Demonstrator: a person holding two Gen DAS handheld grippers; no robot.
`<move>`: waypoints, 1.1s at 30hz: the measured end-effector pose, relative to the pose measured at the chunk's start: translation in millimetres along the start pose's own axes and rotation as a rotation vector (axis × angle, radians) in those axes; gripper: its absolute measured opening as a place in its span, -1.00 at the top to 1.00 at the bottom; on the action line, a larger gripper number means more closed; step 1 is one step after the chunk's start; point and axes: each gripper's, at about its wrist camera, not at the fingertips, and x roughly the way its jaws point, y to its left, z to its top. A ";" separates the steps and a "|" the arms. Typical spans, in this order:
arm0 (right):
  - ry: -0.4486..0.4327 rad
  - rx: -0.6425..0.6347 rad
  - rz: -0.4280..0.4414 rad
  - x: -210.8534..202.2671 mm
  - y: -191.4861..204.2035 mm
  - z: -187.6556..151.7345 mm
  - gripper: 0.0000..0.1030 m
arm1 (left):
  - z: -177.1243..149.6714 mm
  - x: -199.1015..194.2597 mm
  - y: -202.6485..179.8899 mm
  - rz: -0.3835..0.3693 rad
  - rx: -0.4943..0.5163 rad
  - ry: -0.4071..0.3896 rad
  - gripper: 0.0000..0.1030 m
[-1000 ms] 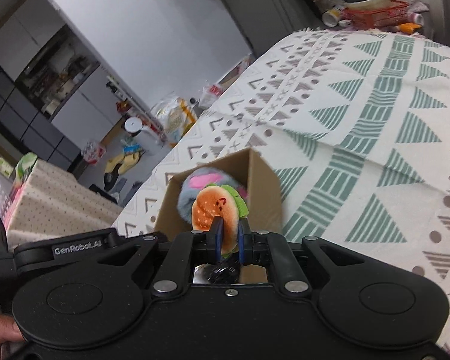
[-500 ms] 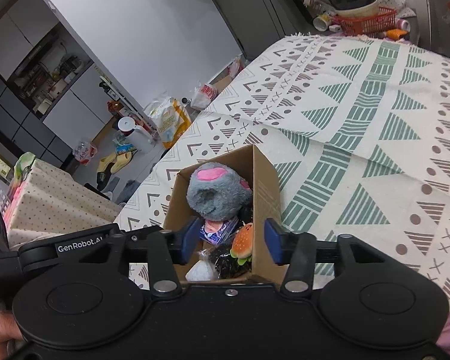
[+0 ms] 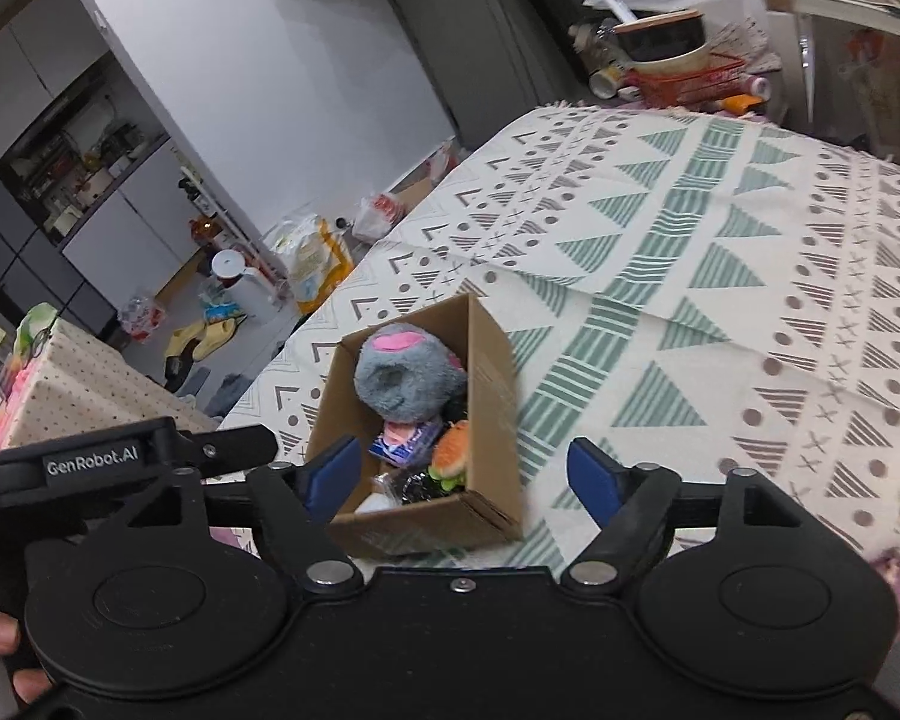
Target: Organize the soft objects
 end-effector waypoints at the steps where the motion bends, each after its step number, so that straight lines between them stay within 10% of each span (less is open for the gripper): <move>1: -0.007 0.001 -0.003 -4.9 -1.1 -2.3 -0.57 | -2.0 -3.6 -3.1 0.006 0.014 -0.006 -0.84; 33: -0.163 -0.070 -0.094 -116.7 -1.4 -53.5 -1.00 | -67.0 -108.7 -26.7 0.048 0.144 -0.198 -0.99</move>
